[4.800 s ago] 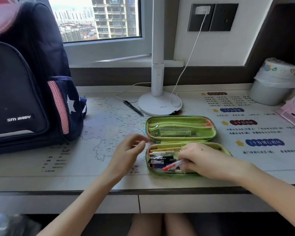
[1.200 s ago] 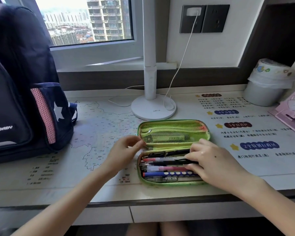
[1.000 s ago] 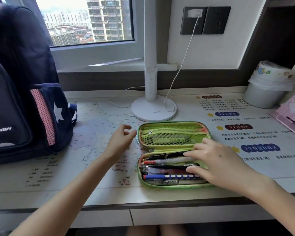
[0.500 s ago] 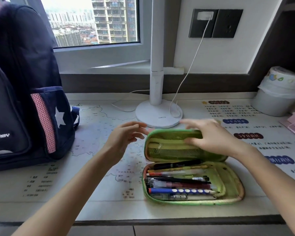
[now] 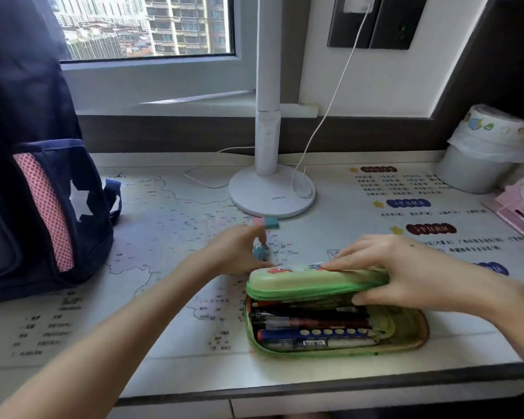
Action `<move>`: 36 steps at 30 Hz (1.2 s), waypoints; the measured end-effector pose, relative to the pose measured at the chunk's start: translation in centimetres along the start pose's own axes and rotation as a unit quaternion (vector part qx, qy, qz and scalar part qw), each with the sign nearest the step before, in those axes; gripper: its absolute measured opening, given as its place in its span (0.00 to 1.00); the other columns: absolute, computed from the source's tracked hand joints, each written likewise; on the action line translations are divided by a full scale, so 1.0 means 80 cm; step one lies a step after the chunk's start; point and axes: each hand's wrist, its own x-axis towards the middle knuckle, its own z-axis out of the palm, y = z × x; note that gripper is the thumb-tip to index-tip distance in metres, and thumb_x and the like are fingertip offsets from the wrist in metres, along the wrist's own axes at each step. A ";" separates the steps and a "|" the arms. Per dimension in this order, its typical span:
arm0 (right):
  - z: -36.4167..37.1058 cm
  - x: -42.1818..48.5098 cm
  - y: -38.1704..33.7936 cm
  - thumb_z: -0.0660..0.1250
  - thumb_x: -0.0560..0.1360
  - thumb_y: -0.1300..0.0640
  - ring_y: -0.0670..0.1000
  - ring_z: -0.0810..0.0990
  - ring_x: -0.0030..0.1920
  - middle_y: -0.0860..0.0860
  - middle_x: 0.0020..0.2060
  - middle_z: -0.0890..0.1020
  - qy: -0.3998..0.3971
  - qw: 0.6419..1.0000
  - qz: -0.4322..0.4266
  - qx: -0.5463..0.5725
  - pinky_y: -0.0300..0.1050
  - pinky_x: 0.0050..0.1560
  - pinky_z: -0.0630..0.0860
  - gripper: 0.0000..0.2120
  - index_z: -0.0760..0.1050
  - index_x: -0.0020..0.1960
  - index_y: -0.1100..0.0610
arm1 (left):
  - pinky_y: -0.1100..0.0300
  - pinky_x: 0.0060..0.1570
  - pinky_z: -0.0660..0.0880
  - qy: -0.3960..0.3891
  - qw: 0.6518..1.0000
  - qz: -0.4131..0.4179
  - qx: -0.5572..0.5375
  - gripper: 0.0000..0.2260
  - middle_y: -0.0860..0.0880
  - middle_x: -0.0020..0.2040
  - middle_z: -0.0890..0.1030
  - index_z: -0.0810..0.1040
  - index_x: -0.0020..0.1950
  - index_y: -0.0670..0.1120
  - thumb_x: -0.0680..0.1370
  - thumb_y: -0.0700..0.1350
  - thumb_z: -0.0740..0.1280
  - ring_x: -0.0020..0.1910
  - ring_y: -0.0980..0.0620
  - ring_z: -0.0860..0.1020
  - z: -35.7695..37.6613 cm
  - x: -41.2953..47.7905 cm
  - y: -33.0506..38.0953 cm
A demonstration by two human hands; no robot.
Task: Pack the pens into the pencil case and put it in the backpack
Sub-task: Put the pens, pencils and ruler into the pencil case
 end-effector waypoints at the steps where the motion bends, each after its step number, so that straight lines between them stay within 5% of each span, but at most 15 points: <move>1: 0.000 0.000 -0.001 0.71 0.69 0.48 0.35 0.69 0.57 0.29 0.52 0.72 0.002 1.000 -0.001 0.001 0.42 0.61 0.68 0.25 0.68 0.61 0.31 | 0.60 0.39 0.68 0.010 1.000 -0.005 0.010 0.20 0.51 0.44 0.75 0.72 0.59 0.47 0.71 0.50 0.71 0.40 0.52 0.71 0.002 0.003 0.001; 6: 0.004 -0.002 -0.002 0.71 0.70 0.49 0.34 0.69 0.58 0.32 0.56 0.74 0.018 1.000 -0.001 -0.002 0.41 0.62 0.68 0.25 0.68 0.63 0.33 | 0.59 0.41 0.71 0.111 0.993 -0.041 0.024 0.14 0.44 0.55 0.79 0.72 0.61 0.43 0.77 0.44 0.65 0.45 0.49 0.74 -0.005 0.027 -0.001; 11: 0.008 -0.006 -0.003 0.71 0.70 0.49 0.35 0.68 0.58 0.33 0.57 0.74 0.036 0.999 0.013 0.006 0.41 0.63 0.68 0.25 0.68 0.64 0.34 | 0.53 0.55 0.72 0.153 0.983 0.048 0.085 0.14 0.44 0.58 0.76 0.74 0.62 0.43 0.77 0.40 0.64 0.55 0.45 0.72 0.008 0.056 -0.012; 19: 0.006 -0.018 0.006 0.70 0.70 0.47 0.37 0.74 0.52 0.34 0.49 0.78 0.117 0.992 0.048 0.018 0.43 0.57 0.72 0.19 0.75 0.60 0.42 | 0.53 0.46 0.71 0.155 0.981 0.022 0.118 0.09 0.40 0.51 0.78 0.75 0.54 0.39 0.78 0.42 0.62 0.48 0.43 0.74 0.015 0.065 -0.018; 25: 0.006 0.033 0.030 0.64 0.76 0.52 0.49 0.78 0.54 0.45 0.53 0.83 0.226 0.969 0.095 0.008 0.49 0.57 0.72 0.11 0.79 0.57 0.47 | 0.54 0.46 0.75 0.314 0.941 -0.054 -0.109 0.11 0.43 0.49 0.80 0.77 0.56 0.38 0.76 0.42 0.66 0.46 0.46 0.77 -0.056 0.024 -0.009; 30: 0.021 0.072 0.038 0.60 0.78 0.54 0.52 0.76 0.59 0.50 0.58 0.80 0.224 0.964 0.142 0.014 0.49 0.60 0.71 0.14 0.75 0.63 0.51 | 0.66 0.38 0.77 0.209 0.907 -0.028 -0.364 0.10 0.49 0.44 0.81 0.77 0.55 0.44 0.75 0.41 0.67 0.41 0.54 0.78 -0.078 -0.037 0.046; 32: 0.018 0.060 0.019 0.62 0.77 0.54 0.48 0.77 0.58 0.49 0.57 0.80 0.231 0.956 0.110 0.146 0.45 0.59 0.73 0.16 0.73 0.65 0.51 | 0.69 0.36 0.77 0.158 0.899 -0.013 -0.409 0.07 0.49 0.41 0.81 0.78 0.52 0.45 0.75 0.40 0.68 0.38 0.56 0.78 -0.071 -0.050 0.070; 36: 0.011 0.007 -0.014 0.66 0.74 0.58 0.50 0.82 0.48 0.52 0.49 0.83 0.208 0.882 0.018 0.422 0.44 0.49 0.80 0.17 0.73 0.63 0.54 | 0.69 0.34 0.76 0.074 0.880 -0.001 -0.470 0.03 0.51 0.38 0.81 0.78 0.47 0.46 0.74 0.40 0.68 0.34 0.60 0.78 -0.045 -0.052 0.113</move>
